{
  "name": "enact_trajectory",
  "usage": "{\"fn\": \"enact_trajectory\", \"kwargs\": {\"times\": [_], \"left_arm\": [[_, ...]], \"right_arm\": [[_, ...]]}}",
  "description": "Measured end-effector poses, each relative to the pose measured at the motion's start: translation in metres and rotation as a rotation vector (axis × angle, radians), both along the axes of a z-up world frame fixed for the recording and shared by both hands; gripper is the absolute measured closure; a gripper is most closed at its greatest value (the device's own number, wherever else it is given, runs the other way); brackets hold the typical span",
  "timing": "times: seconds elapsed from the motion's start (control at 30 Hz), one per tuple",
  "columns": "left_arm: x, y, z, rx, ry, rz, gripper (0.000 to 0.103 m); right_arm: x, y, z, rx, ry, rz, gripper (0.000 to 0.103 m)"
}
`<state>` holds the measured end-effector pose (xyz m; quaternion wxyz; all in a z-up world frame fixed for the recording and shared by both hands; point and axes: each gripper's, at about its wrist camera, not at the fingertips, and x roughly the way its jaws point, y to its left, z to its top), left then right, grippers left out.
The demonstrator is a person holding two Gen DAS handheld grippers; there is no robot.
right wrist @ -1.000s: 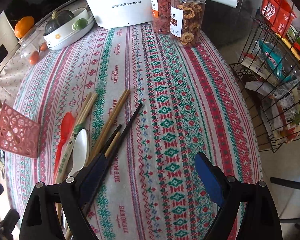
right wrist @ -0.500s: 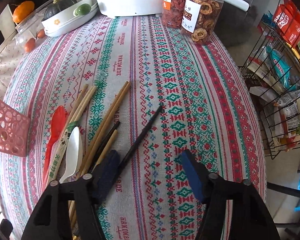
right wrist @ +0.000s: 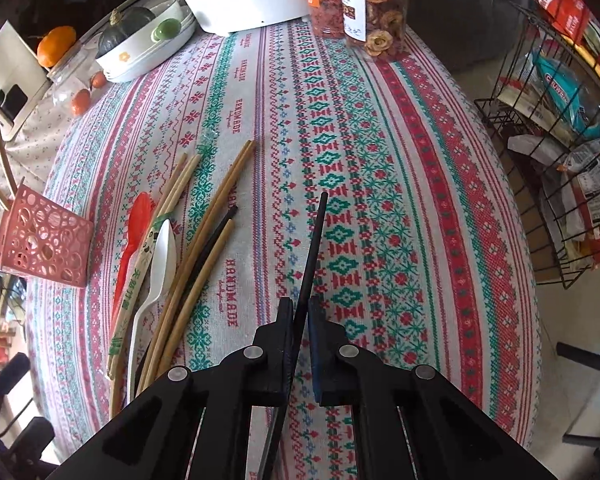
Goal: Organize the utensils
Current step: 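Grasp the white plastic spoon with the left tool while the right tool holds the black stick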
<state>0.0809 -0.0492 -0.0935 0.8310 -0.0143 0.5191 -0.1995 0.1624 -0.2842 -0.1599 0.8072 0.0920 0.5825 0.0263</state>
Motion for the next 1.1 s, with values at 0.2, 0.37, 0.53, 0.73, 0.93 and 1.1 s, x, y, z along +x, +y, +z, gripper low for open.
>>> {"fn": "enact_trajectory", "kwargs": {"times": [0.2,0.37,0.53,0.73,0.93,1.1], "left_arm": [[0.028,-0.052,-0.013,0.048,0.017,-0.027,0.05],[0.065,-0.09,-0.021,0.121,0.036,-0.005,0.061],[0.088,-0.104,-0.019,0.134,0.055,0.054,0.064],[0.096,-0.112,-0.019,0.174,0.066,0.068,0.071],[0.106,-0.122,-0.033,0.227,0.109,0.085,0.08],[0.107,-0.124,-0.043,0.276,0.12,0.117,0.093]], "right_arm": [[-0.017,-0.021,0.018,0.047,-0.029,0.004,0.096],[-0.015,-0.036,0.023,0.091,-0.036,-0.006,0.096],[-0.015,-0.044,0.028,0.131,-0.045,-0.015,0.096],[-0.014,-0.051,0.029,0.154,-0.05,-0.008,0.096],[-0.01,-0.053,0.027,0.177,-0.043,-0.011,0.096],[-0.011,-0.05,0.029,0.18,-0.047,0.0,0.096]]}}
